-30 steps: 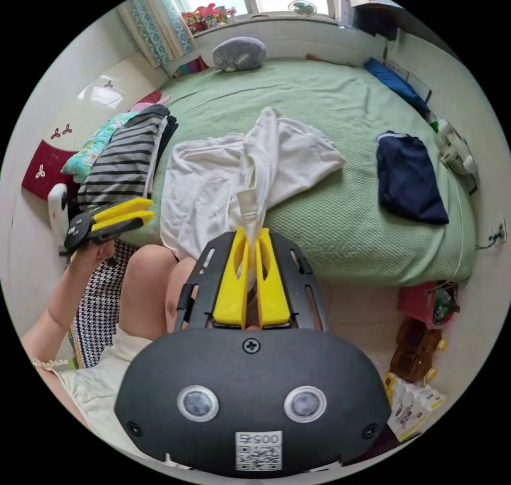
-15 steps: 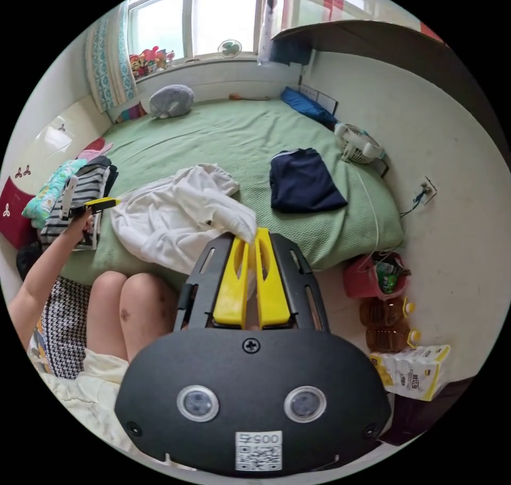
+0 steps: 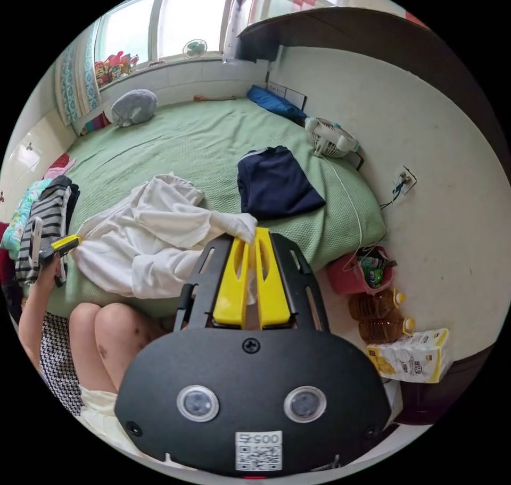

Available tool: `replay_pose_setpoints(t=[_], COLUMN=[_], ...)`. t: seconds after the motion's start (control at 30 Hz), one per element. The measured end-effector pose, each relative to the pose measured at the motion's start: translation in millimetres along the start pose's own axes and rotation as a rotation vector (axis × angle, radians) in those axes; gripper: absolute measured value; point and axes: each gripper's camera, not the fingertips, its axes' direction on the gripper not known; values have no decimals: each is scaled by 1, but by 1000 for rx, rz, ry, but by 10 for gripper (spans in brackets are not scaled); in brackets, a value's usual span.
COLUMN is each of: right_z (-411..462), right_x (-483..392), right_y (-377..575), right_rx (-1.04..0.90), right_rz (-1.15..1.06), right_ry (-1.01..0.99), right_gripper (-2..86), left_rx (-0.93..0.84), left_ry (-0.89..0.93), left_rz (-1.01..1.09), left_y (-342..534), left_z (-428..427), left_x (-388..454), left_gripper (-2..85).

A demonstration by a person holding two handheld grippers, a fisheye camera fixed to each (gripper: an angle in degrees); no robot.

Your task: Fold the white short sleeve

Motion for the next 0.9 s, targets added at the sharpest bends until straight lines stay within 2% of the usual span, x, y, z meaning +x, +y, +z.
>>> replay_pose_setpoints(t=[0.13, 0.27, 0.4, 0.57, 0.8, 0.9], right_z=[-12, -19, -27, -10, 56, 65], right_x=[-8, -25, -51, -61, -51, -46], right_y=[-11, -31, -54, -66, -66, -73], right_rx=[38, 67, 96, 58, -172, -247], right_rz=[2, -2, -17, 2, 81, 102], right_ry=[-44, -140, -188, -120, 106, 111], right_gripper=[-15, -15, -15, -15, -4, 23], left_rx=[78, 139, 150, 19, 34, 64], left_ry=[-6, -135, 3, 185, 213, 195], left_rz=[-100, -234, -385, -339, -309, -239], left_y=[23, 62, 106, 145, 141, 119], left_z=[-40, -76, -100, -87, -86, -88], left_x=[-26, -59, -91, -76, -85, -80], left_gripper=[9, 8, 14, 36, 70, 71])
